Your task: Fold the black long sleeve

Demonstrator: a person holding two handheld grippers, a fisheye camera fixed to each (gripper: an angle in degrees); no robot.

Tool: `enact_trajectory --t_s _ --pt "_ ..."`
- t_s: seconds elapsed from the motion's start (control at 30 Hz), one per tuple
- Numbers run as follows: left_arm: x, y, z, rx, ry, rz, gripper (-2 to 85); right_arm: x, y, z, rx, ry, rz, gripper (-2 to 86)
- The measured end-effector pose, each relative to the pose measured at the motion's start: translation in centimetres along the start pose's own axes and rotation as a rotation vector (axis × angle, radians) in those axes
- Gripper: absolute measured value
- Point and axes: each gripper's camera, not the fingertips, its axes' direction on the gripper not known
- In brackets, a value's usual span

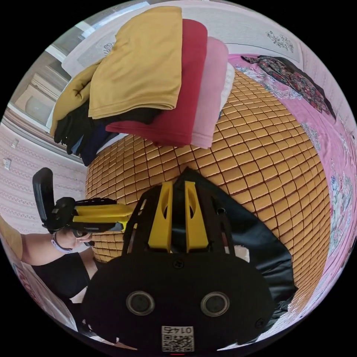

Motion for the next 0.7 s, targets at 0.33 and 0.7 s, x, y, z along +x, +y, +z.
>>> enact_trajectory --t_s 0.33,0.7 --pt "1.3 -1.5 8.5 -0.150 -0.109 0.143 3.2 -0.7 -0.1 2.4 -0.050 0.153 0.003 -0.4" --pt "-1.0 0.3 12.1 -0.134 -0.042 -0.023 4.6 0.6 6.4 0.1 0.137 0.047 0.208 5.3"
